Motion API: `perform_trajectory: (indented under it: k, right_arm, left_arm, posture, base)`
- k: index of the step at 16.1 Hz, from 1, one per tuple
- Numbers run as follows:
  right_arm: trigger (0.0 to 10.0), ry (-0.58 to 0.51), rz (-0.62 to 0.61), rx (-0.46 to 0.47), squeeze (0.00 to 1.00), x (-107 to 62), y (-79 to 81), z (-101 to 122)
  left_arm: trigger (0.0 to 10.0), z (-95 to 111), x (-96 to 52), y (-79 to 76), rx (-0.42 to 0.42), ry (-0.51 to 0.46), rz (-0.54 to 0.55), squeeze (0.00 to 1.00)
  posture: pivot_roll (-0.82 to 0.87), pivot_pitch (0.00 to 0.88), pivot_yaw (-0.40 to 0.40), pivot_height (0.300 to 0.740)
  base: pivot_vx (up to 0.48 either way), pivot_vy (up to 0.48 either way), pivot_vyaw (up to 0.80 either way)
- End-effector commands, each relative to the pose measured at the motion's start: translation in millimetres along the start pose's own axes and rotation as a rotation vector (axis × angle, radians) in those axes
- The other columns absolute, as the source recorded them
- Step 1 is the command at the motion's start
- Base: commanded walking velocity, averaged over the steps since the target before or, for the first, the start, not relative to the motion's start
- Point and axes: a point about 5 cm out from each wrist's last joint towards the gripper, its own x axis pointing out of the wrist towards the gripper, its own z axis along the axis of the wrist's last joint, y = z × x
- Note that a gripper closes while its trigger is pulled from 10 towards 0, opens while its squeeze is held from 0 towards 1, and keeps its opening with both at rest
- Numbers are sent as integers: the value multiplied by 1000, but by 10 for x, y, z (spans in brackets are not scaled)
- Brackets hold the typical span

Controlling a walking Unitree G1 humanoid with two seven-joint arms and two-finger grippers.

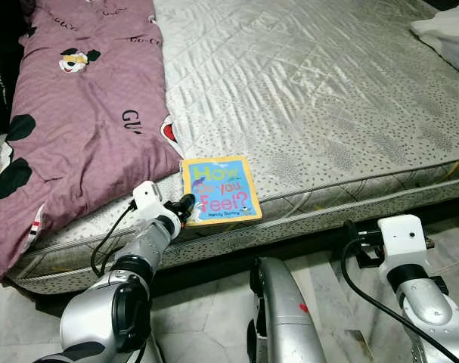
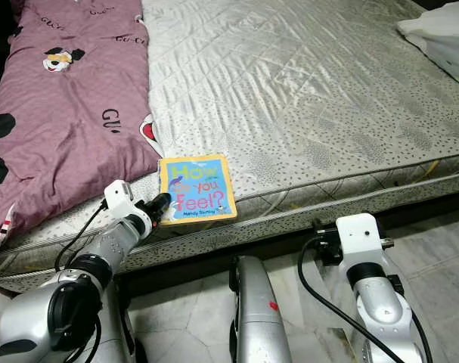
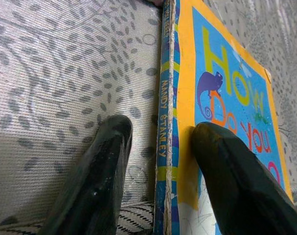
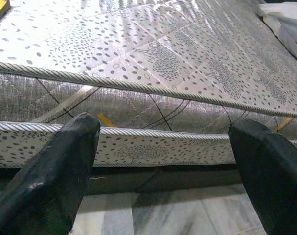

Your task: Clean up the room

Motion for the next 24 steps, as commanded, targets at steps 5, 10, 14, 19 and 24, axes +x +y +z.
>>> perform_trajectory:
  k: [5, 10, 14, 19, 24]
  right_arm:
    - [10000, -7, 2, -11, 0, 11, 6, 4]
    - [10000, -17, 0, -14, 0, 26, 12, 21]
    - [10000, -20, 0, -15, 0, 32, 11, 25]
    - [10000, -23, 2, -17, 0, 42, 12, 26]
    - [10000, -30, 11, -19, 0, 104, 29, 31]
  left_arm:
    - [0, -130, -35, 93, -14, 46, 40, 0]
    - [0, -115, -43, 124, -20, 31, 64, 0]
    - [0, -63, -53, 173, -15, -9, 113, 0]
    - [0, 170, -84, 255, 61, -159, 215, 0]
    - [0, 553, -104, 147, 141, -377, 223, 0]
  posture:
    - [-201, 76, -46, 526]
    - [-201, 74, -45, 526]
    - [-201, 74, -45, 526]
    - [-204, 64, -46, 526]
    - [-182, 41, -54, 526]
  base:
    - [0, 0, 0]
    - [0, 0, 0]
    - [0, 0, 0]
    - [0, 0, 0]
    - [0, 0, 0]
